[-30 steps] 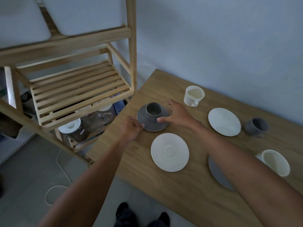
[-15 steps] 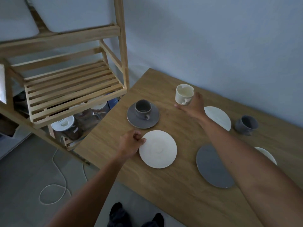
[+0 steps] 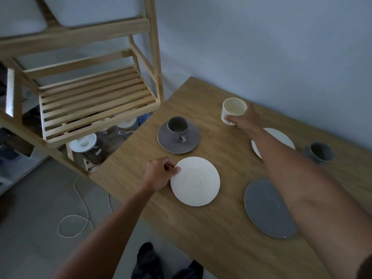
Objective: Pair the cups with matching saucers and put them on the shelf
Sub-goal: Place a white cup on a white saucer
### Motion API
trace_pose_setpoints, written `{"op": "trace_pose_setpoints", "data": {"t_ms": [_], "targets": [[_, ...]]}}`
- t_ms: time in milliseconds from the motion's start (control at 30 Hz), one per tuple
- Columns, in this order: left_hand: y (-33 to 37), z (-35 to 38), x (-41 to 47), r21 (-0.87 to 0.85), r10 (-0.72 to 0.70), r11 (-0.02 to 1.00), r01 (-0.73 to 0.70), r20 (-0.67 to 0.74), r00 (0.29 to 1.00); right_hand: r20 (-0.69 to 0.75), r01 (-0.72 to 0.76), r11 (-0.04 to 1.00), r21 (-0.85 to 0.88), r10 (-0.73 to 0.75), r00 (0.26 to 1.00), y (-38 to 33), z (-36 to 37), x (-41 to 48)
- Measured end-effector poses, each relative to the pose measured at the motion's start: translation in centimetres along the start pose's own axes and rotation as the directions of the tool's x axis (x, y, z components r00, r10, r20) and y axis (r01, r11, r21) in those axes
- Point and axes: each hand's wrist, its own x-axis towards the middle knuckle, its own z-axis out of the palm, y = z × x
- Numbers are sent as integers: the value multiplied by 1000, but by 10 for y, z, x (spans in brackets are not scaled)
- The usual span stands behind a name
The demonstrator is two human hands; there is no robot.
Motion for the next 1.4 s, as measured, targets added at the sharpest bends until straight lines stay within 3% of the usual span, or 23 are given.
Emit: {"op": "trace_pose_setpoints", "data": {"t_ms": [200,533,1133,1400], "targets": [[2,0,14,-30,-23,999,22,-33,999,55,129,988,86,-134,989,-8,-3,-35],[4,0,10,-21,-52,998,52,-35,998,257,240,965,105,-259,931,-10,0,-179],[6,-3,8,-40,-28,999,26,-35,999,314,221,974,55,-227,922,7,38,-227],[15,-30,10,78,106,992,-99,-103,989,325,174,985,13,-169,931,3,12,-220]]}}
